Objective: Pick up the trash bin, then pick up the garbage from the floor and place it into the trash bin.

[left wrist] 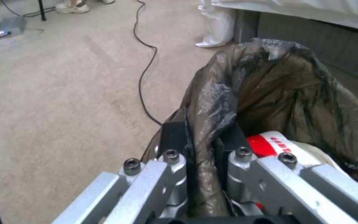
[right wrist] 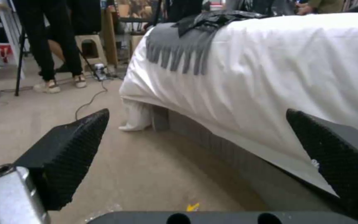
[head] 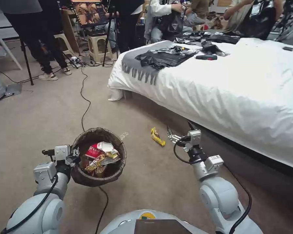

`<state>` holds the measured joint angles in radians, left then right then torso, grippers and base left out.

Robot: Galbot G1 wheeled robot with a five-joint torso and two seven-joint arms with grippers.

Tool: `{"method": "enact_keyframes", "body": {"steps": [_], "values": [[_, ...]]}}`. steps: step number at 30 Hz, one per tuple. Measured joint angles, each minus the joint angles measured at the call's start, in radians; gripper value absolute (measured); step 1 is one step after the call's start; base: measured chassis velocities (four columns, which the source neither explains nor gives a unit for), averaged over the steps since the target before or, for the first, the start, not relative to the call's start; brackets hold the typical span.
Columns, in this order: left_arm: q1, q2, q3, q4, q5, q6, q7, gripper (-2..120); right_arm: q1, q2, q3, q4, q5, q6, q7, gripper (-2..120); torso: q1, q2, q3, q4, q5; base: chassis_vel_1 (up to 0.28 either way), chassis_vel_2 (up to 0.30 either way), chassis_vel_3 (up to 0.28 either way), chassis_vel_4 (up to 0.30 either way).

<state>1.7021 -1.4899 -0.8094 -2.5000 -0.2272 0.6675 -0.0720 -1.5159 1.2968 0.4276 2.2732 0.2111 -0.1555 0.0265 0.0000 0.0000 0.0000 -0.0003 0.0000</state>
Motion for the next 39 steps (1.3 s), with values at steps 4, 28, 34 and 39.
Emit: {"method": "enact_keyframes", "body": {"steps": [4,28,34,39], "values": [[0.0,0.0,0.0,0.0,0.001,-0.003,0.0,7,0.001,-0.001,0.001,0.0,0.002,-0.007,0.0,100,0.0,0.0,0.0,0.0,0.0,0.0,0.0,0.0,0.0],[-0.009,0.003,0.0,0.0,0.0,-0.005,-0.001,7,0.009,-0.001,-0.003,-0.006,0.01,-0.022,-0.007,100,0.0,0.0,0.0,0.0003,0.0001,-0.016,0.016,0.019,-0.016],[-0.009,0.004,-0.001,0.0,0.0,-0.005,-0.001,7,0.007,-0.001,-0.003,-0.006,0.01,-0.022,-0.009,100,0.0,0.0,0.0,0.0003,0.0,-0.093,0.084,0.094,-0.086],[-0.009,0.004,-0.002,0.0,-0.001,-0.005,0.0,7,0.007,0.0,-0.004,-0.006,0.01,-0.021,-0.01,100,0.0,0.0,0.0,0.0003,-0.0001,-0.077,0.092,0.09,-0.082]]}}
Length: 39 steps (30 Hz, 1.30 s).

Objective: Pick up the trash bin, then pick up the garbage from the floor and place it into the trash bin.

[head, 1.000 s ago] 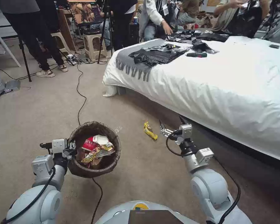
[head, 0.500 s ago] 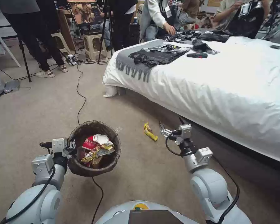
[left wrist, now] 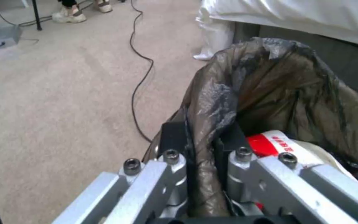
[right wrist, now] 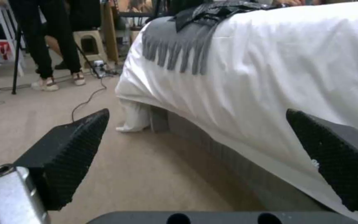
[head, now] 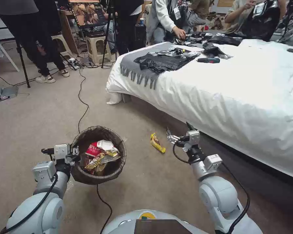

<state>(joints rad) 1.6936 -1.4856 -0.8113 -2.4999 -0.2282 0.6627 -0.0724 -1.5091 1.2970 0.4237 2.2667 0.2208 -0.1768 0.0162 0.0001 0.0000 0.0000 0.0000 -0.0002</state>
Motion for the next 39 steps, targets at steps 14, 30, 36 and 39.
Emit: {"method": "enact_keyframes", "body": {"steps": [14,30,36,39], "values": [[0.002,-0.001,-0.001,0.0,0.0,0.0,0.001,7,-0.007,-0.001,0.0,0.0,-0.001,0.004,0.0,100,0.0,0.0,0.0,-0.0001,0.0003,-0.099,0.1,0.1,-0.094],[0.006,-0.002,-0.003,0.0,-0.002,0.0,0.001,7,-0.01,-0.001,-0.002,0.002,-0.009,0.005,-0.008,100,0.0,0.0,0.0,0.0,0.0001,-0.089,0.1,0.099,-0.094],[0.006,-0.003,-0.003,0.0,-0.002,0.0,0.0,7,0.025,-0.015,-0.043,-0.037,-0.018,-0.029,-0.021,100,0.0,0.0,0.0,0.0,0.0001,-0.019,0.019,0.018,-0.024],[0.006,-0.003,-0.003,0.0,-0.002,0.0,0.0,7,0.059,-0.026,-0.076,-0.084,0.001,-0.054,-0.031,100,0.0,0.0,0.0,0.0,0.0,0.0,0.0,0.0,0.0]]}}
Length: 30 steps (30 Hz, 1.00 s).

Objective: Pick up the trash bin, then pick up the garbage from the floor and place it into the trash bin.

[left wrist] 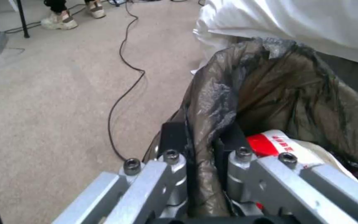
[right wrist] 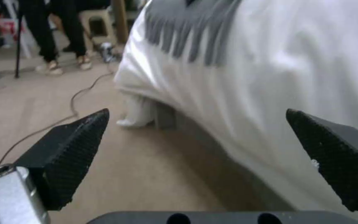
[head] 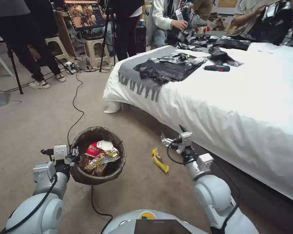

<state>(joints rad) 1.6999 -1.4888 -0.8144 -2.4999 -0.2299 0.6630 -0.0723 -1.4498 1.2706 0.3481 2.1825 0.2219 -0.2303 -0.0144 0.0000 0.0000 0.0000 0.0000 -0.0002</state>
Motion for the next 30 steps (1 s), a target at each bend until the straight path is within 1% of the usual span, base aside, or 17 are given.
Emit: {"method": "enact_keyframes", "body": {"steps": [4,5,8,9,10,12,13,15,17,21,26,30], "values": [[0.004,0.0,0.0,0.0,0.0,0.001,0.0,7,0.074,-0.029,-0.066,-0.134,0.021,-0.026,-0.043,100,0.0,0.0,0.0,0.0001,0.0003,0.0,0.0,0.0,0.0],[0.004,0.0,0.0,0.0,0.0,0.001,0.0,7,0.074,-0.029,-0.066,-0.134,0.021,-0.026,-0.043,100,0.0,0.0,0.0,0.0001,0.0003,0.0,0.0,0.0,0.0],[0.005,0.001,-0.003,0.0,-0.002,0.001,-0.001,7,0.106,-0.039,-0.091,-0.206,0.049,-0.037,-0.051,100,0.0,0.0,0.0,0.0001,0.0002,0.0,0.0,0.0,0.0],[0.005,0.001,-0.003,0.0,-0.002,0.001,-0.001,7,0.106,-0.039,-0.091,-0.206,0.049,-0.037,-0.051,100,0.0,0.0,0.0,0.0001,0.0002,0.0,0.0,0.0,0.0],[0.006,0.002,-0.004,0.0,-0.005,0.002,-0.001,7,0.121,-0.044,-0.099,-0.245,0.064,-0.041,-0.058,100,0.0,0.0,0.0,0.0,0.0003,0.0,0.0,0.0,0.0],[0.007,0.002,-0.005,0.0,-0.006,0.004,-0.001,7,0.139,-0.048,-0.104,-0.287,0.094,-0.05,-0.071,100,0.0,0.0,0.0,-0.0001,0.0003,0.0,0.0,0.0,0.0],[0.007,0.002,-0.005,0.0,-0.006,0.004,-0.001,7,0.139,-0.048,-0.104,-0.287,0.094,-0.05,-0.071,100,0.0,0.0,0.0,-0.0001,0.0003,0.0,0.0,0.0,0.0],[0.008,0.002,-0.005,0.0,-0.007,0.005,-0.002,7,0.161,-0.052,-0.113,-0.332,0.145,-0.066,-0.08,100,0.0,0.0,0.0,-0.0001,0.0002,0.0,0.0,0.0,0.0],[0.008,0.003,-0.005,0.0,-0.007,0.005,-0.002,7,0.172,-0.053,-0.115,-0.35,0.158,-0.069,-0.085,100,0.0,0.0,0.0,-0.0001,0.0003,0.0,0.0,0.0,0.0],[0.01,0.003,-0.002,0.0,-0.007,0.006,-0.002,7,0.238,-0.049,-0.128,-0.455,0.201,-0.076,-0.116,100,0.0,0.0,0.0,0.0,0.0002,0.0,0.0,0.0,0.0],[0.012,0.003,0.0,0.0,-0.007,0.006,-0.002,7,0.266,-0.044,-0.137,-0.503,0.211,-0.085,-0.119,100,0.0,0.0,0.0,0.0,0.0003,0.0,0.0,0.0,0.0],[0.013,0.001,0.004,0.0,-0.005,0.006,-0.002,7,0.295,-0.035,-0.148,-0.558,0.249,-0.113,-0.117,100,0.0,0.0,0.0,-0.0001,0.0002,0.0,0.0,0.0,0.0]]}}
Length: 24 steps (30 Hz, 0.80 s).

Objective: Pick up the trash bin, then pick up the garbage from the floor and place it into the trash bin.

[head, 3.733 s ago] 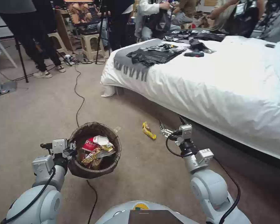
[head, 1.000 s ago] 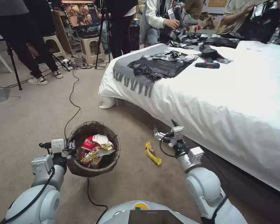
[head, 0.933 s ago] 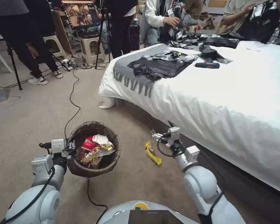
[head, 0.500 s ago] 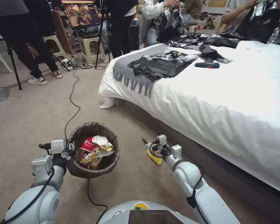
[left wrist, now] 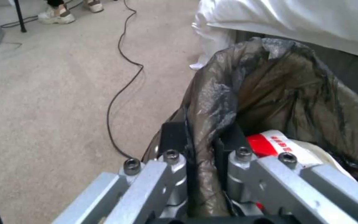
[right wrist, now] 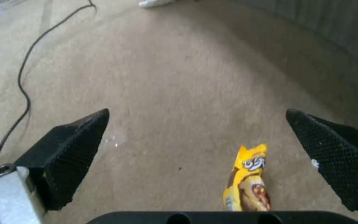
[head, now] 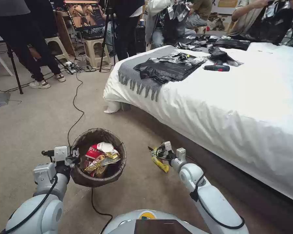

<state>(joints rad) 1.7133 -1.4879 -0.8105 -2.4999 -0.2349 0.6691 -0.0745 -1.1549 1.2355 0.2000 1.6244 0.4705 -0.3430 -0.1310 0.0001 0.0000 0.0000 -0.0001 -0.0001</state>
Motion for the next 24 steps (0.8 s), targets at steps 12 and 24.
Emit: {"method": "enact_keyframes", "body": {"steps": [12,24], "values": [[0.007,-0.003,0.003,0.0,0.003,0.0,0.0,7,0.065,0.023,-0.014,-0.18,-0.026,0.007,0.013,100,0.0,0.0,0.0,0.0,0.0,0.0,0.0,0.0,0.0],[0.007,-0.006,0.006,0.0,0.005,0.001,0.002,7,0.11,0.064,-0.016,-0.352,-0.183,0.046,0.01,100,0.0,0.0,0.0,0.0001,0.0,0.0,0.0,0.0,0.0]]}}
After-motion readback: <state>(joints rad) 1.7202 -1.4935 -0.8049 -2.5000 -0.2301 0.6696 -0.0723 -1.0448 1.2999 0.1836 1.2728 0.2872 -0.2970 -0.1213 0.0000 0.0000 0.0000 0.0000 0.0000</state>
